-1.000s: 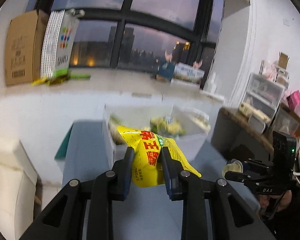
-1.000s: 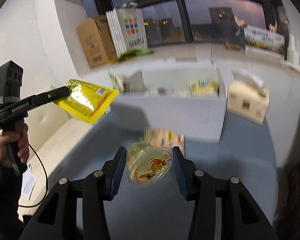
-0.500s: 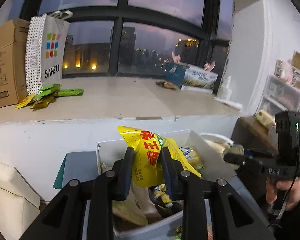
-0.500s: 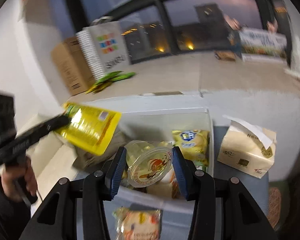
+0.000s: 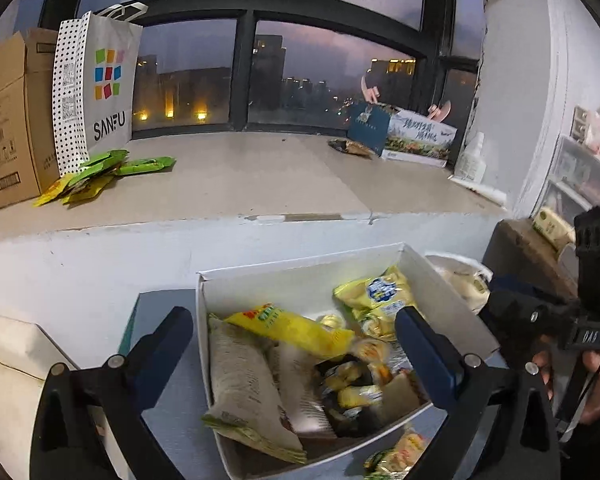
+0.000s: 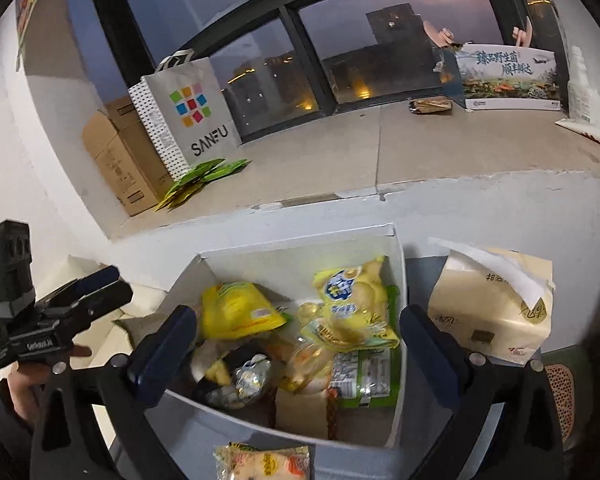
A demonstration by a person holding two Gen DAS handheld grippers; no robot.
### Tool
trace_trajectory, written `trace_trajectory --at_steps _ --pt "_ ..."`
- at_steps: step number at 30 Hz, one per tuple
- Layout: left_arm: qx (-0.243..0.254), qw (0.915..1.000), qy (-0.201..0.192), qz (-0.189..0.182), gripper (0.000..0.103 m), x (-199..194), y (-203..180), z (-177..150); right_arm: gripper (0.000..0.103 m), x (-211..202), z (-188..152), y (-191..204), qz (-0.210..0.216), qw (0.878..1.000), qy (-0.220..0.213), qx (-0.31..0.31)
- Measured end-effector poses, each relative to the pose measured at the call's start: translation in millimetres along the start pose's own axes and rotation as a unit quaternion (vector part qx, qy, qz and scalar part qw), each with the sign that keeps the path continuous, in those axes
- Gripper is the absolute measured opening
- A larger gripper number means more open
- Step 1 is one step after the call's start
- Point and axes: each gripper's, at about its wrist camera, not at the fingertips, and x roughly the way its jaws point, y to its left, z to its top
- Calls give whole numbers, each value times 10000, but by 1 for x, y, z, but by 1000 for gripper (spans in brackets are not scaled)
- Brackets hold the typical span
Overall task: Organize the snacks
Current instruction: 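Carry the yellow pack and jelly cup over the box and release both, then grasp the remaining round bread bun with the right gripper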
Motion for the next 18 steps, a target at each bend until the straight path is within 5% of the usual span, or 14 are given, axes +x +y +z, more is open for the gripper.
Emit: trace_trajectory --at_steps 7,13,15,18 --pt "-159 9997 -59 -175 103 -24 2 -2 103 -23 -15 7 1177 9918 -211 453" --pt "-357 9986 -166 -364 103 -63 7 -17 103 -58 -43 3 2316 9628 -747 1173" --pt "-341 9983 -209 -418 103 -79 6 -25 103 -74 -56 6 2475 9587 -923 1055" --pt "-205 9983 -241 -489 103 -99 -2 -43 103 -93 -74 22 2072 9738 -744 572"
